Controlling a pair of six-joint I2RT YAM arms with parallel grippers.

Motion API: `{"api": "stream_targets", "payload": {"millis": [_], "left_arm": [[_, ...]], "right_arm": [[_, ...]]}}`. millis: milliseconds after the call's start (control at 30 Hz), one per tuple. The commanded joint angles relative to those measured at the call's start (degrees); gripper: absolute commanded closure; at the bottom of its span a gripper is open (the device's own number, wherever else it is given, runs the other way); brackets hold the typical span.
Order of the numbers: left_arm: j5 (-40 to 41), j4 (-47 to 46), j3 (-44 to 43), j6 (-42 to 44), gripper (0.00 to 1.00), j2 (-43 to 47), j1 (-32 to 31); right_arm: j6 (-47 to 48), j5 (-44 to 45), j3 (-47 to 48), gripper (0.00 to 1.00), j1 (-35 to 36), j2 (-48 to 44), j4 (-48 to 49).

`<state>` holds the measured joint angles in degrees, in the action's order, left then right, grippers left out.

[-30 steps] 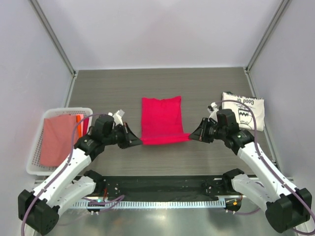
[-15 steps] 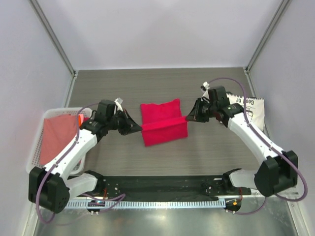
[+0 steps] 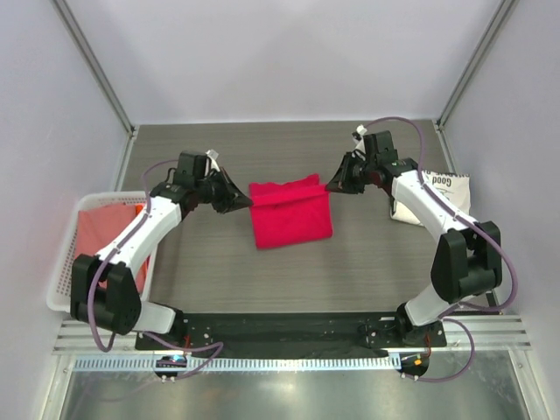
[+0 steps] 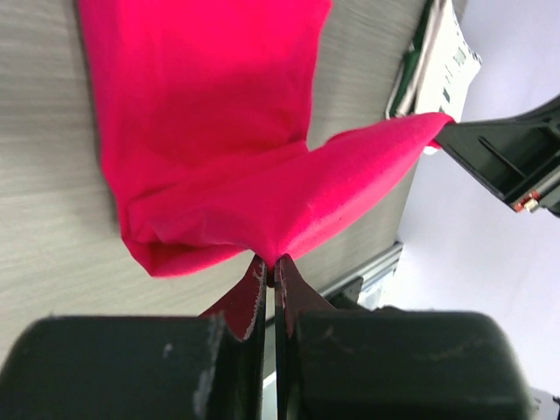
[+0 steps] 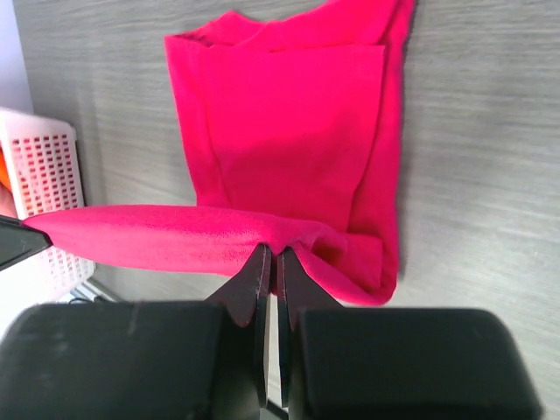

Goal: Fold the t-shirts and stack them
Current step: Fold the tshirt

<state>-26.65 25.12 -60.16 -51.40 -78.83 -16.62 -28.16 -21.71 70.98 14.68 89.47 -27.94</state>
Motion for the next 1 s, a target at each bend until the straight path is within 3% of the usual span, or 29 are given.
{"api": "stream_targets", "payload": {"millis": [0, 333, 367, 400, 433, 467, 500, 533, 567, 600, 633, 833, 967], "left_arm": [[0.11, -2.97, -3.81, 1.65, 1.00, -3.94, 2.29], [2.40, -9.12, -14.00, 0.77, 1.00, -22.04, 4.67], [2.22, -9.65, -15.15, 0.51, 0.99, -24.25, 4.84], [1.61, -9.83, -16.55, 0.42, 0.92, -26.27, 5.02], [1.00, -10.35, -19.26, 0.42, 0.88, -30.12, 5.19], [0.99, -10.97, -20.25, 0.25, 0.85, -31.55, 5.54], [1.69, -12.02, -21.13, -0.10, 0.61, -32.78, 5.90], [2.04, -13.07, -21.66, -0.28, 0.42, -33.84, 6.25], [2.65, -13.52, -22.27, -0.02, 0.31, -34.89, 6.16], [4.05, -13.52, -22.28, 0.85, 0.06, -34.90, 6.25], [4.50, -13.61, -21.93, 1.21, 0.00, -34.47, 6.16], [7.14, -17.82, -11.13, 2.27, 0.02, -27.79, 5.46], [6.36, -20.37, -7.87, 1.74, 0.13, -27.61, 4.06]], "right_arm": [[0.48, 1.23, 3.46, 0.99, -1.32, 2.28, 3.42], [-1.37, -1.93, 13.99, 0.98, -3.25, 18.27, 10.01], [-1.63, -2.28, 16.71, 0.95, -3.34, 19.85, 10.28], [-1.81, -2.54, 17.95, 0.87, -3.25, 23.08, 11.50], [-2.24, -2.28, 19.27, 0.59, -3.25, 24.16, 12.73], [-2.51, -2.19, 19.37, 0.51, -3.34, 25.30, 14.57], [-2.69, -1.50, 19.28, 0.37, -3.25, 26.10, 18.33], [-3.12, -0.53, 19.20, 0.24, -3.25, 26.97, 19.41], [-3.82, -0.35, 18.50, 0.14, -3.25, 27.16, 20.72], [-3.74, -0.95, 18.14, 0.11, -3.25, 27.25, 21.87], [-3.31, -0.96, 16.92, 0.10, -3.25, 26.64, 22.05], [1.88, -2.35, 6.91, 0.15, -3.25, 21.89, 26.80], [2.06, -6.74, 6.80, 0.25, -3.25, 26.09, 27.06]]}}
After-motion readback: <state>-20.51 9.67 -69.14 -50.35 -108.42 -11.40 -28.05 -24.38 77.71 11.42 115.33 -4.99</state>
